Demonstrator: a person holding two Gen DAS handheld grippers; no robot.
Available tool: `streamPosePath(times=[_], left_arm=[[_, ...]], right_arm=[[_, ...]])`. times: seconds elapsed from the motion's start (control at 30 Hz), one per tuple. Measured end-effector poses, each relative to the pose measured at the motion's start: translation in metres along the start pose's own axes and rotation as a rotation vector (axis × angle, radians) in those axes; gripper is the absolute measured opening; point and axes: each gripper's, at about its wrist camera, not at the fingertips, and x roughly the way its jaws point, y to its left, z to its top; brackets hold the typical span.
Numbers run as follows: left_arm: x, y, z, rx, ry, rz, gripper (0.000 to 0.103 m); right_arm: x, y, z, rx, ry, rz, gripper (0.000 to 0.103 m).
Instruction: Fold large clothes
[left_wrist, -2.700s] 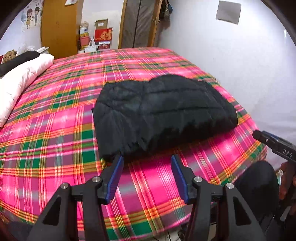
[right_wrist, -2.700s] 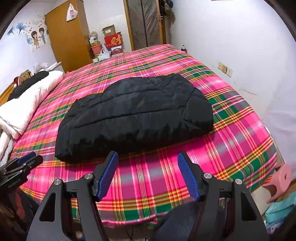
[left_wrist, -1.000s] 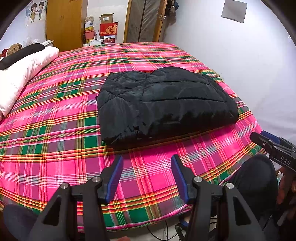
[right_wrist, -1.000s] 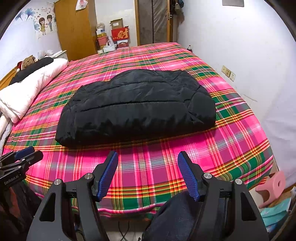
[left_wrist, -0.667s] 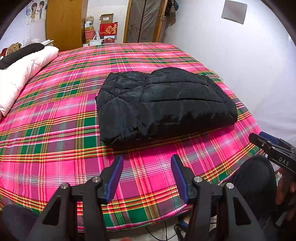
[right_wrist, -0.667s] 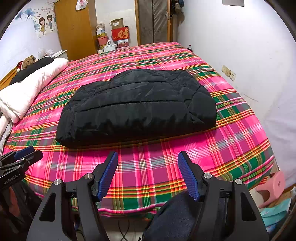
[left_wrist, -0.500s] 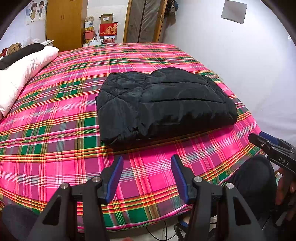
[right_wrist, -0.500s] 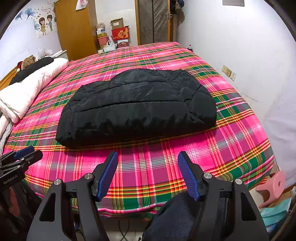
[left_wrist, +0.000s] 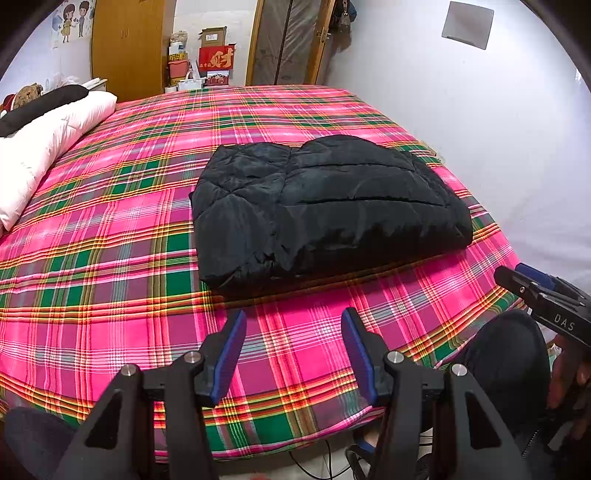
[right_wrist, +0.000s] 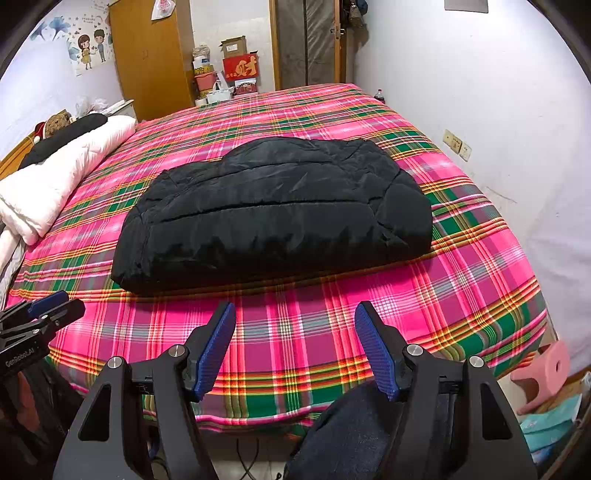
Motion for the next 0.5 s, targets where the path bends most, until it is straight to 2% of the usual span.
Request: streamPosePath(times=[0.5], left_arm=[[-0.0012,-0.0062,0.0002,0.013,-0.003,0.025,0.056]], right_arm=[[0.0004,-0.0006,0.0004,-0.001,0.001,0.000,0.067]])
